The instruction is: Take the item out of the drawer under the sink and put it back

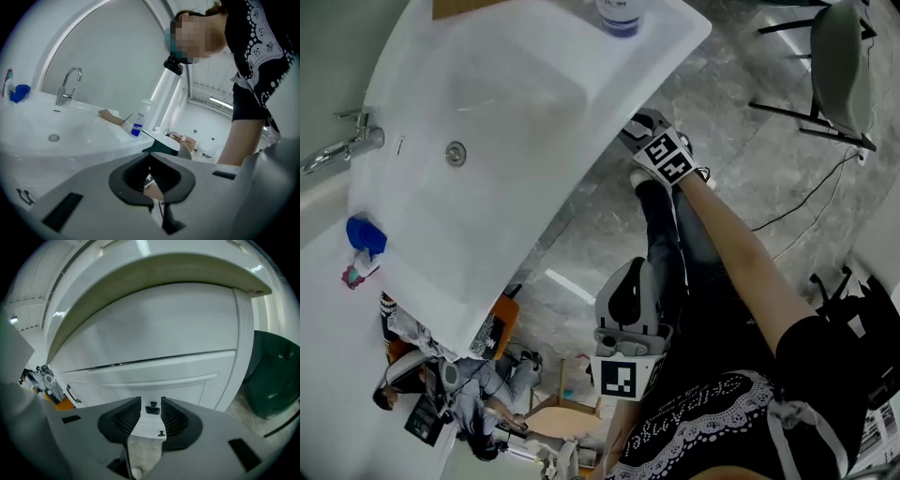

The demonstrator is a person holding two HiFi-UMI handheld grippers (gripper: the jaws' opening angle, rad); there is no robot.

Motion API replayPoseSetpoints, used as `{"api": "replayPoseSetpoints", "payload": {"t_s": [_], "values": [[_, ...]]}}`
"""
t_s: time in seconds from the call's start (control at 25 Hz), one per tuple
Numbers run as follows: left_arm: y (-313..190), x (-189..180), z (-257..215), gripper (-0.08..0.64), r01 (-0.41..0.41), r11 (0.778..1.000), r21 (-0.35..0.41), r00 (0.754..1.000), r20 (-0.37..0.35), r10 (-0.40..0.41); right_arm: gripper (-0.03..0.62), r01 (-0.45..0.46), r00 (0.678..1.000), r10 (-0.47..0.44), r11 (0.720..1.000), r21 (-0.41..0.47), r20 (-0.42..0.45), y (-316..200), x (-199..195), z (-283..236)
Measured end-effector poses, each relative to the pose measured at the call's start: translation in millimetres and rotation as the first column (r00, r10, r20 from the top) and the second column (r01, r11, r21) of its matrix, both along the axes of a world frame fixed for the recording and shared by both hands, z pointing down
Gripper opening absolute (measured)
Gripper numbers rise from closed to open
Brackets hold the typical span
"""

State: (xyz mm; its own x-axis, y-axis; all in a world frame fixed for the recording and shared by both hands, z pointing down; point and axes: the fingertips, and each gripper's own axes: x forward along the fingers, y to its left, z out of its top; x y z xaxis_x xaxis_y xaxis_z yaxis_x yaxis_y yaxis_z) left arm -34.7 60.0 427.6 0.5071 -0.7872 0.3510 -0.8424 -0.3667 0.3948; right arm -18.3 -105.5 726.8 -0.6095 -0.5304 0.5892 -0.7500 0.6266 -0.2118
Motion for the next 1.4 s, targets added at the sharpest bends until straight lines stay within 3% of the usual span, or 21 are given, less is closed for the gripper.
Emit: {"api": "replayPoseSetpoints", "payload": {"t_s": [0.24, 0.36, 0.6, 0.8, 1.0, 1.4], "values": [[6.2, 12.7, 29.5, 0.006, -0.012, 0.997, -0.078, 0.999, -0.035, 0.010, 0.123, 0.011, 1.000, -0.011, 1.000, -0.019, -0.018, -14.3, -5.9, 36.7], [7.1, 14.1, 34.3, 0.006, -0.011, 0.996, -0.088, 0.998, -0.059, 0.006, 0.124, 0.011, 1.000, -0.011, 1.000, -0.001, 0.015, -14.0, -9.0, 39.0], [13.3, 16.3, 41.5, 0.006, -0.009, 0.994, -0.110, 1.000, -0.026, 0.007, 0.127, 0.016, 0.999, -0.015, 1.000, -0.025, 0.046, -14.0, -13.5, 36.4], [9.0, 15.6, 39.8, 0.006, 0.005, 0.994, -0.105, 0.999, -0.035, -0.009, 0.130, 0.054, 0.997, -0.056, 0.998, -0.045, -0.051, -21.2, -20.5, 47.2], [7.3, 14.3, 41.0, 0.006, 0.040, 0.992, -0.117, 0.999, -0.026, -0.043, 0.135, 0.065, 0.994, -0.065, 0.998, -0.003, -0.084, -18.8, -16.6, 46.3], [13.0, 8.1, 31.5, 0.006, 0.029, 0.995, -0.091, 0.999, -0.026, -0.031, 0.133, 0.087, 0.990, -0.094, 0.993, -0.080, -0.101, 72.4, 34.0, 50.6]]}}
